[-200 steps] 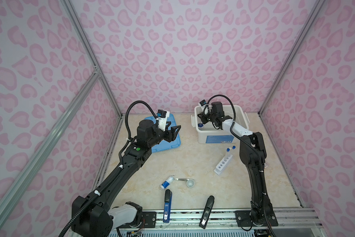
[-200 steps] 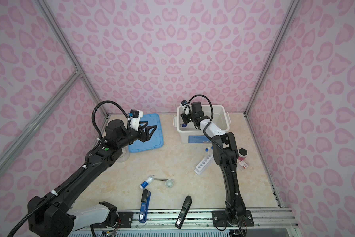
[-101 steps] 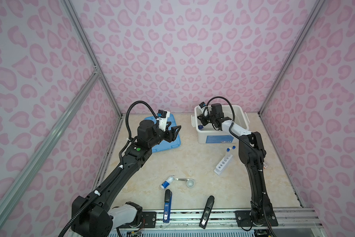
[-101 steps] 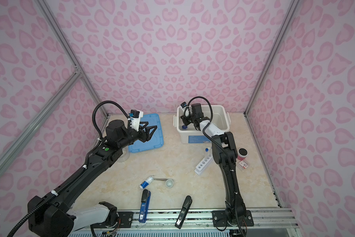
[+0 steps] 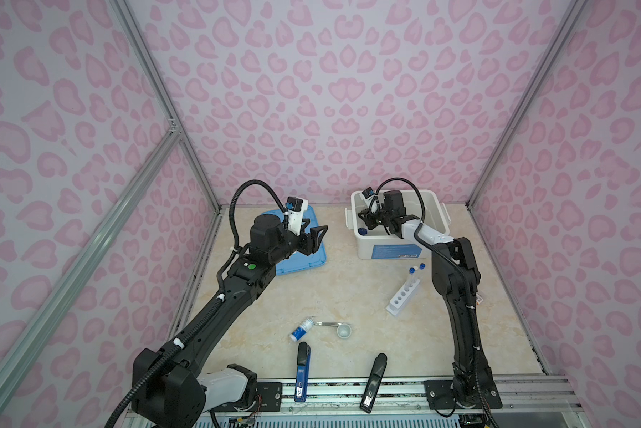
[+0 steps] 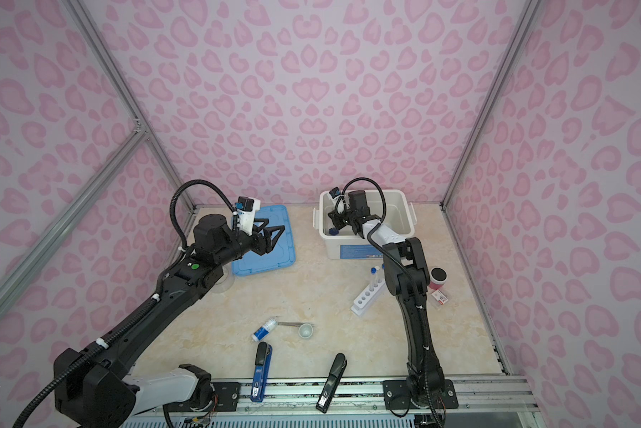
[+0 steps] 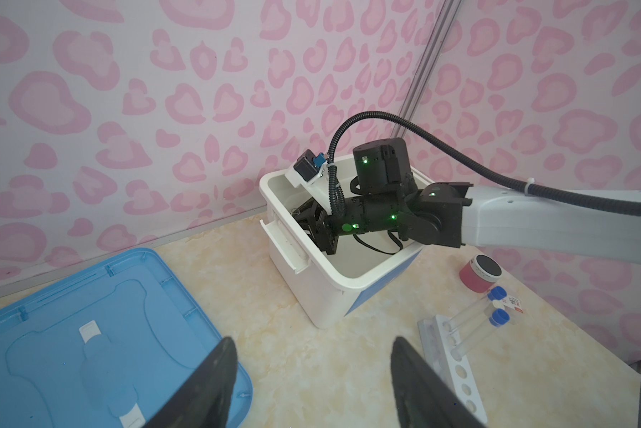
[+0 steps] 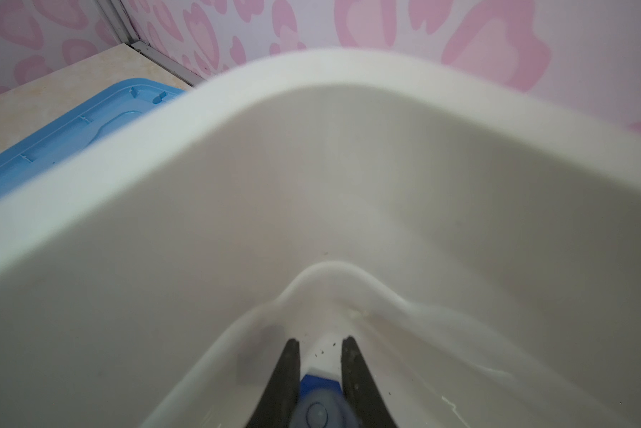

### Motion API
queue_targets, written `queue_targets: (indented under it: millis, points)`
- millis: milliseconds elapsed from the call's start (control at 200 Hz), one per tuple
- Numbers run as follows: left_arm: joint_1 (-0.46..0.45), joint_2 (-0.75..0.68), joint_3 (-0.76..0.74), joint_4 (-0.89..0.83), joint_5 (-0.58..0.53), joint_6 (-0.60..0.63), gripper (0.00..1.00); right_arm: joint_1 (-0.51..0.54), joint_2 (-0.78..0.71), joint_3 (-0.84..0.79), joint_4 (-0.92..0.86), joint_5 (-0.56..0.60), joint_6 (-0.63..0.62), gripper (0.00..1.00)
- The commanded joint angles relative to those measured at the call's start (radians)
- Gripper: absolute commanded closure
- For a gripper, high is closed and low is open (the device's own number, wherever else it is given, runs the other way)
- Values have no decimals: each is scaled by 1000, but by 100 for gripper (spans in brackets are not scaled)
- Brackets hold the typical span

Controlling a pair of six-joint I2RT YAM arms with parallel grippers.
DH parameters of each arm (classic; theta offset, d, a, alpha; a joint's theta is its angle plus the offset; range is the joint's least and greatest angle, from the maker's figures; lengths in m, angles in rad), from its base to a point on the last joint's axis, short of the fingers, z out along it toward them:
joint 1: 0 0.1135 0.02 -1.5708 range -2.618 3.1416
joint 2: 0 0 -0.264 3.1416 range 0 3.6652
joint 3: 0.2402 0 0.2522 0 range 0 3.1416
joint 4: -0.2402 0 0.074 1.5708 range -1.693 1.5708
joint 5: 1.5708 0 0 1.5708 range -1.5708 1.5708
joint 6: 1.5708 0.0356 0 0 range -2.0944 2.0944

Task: Organize the chemistry lab equipment
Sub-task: 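Lower the cylinder onto the bin floor with the right gripper, then open the right gripper and raise it out of the bin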

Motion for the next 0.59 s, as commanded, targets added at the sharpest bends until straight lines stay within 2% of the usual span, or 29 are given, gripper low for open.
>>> queue_targets:
  millis: [0, 590]
  points:
    - [-4, 6, 17, 11, -2, 13, 32, -4, 12, -6, 39, -13, 11, 78]
    - [-7, -17, -5, 11, -15, 23, 31, -9, -38, 31, -25, -25, 8, 63]
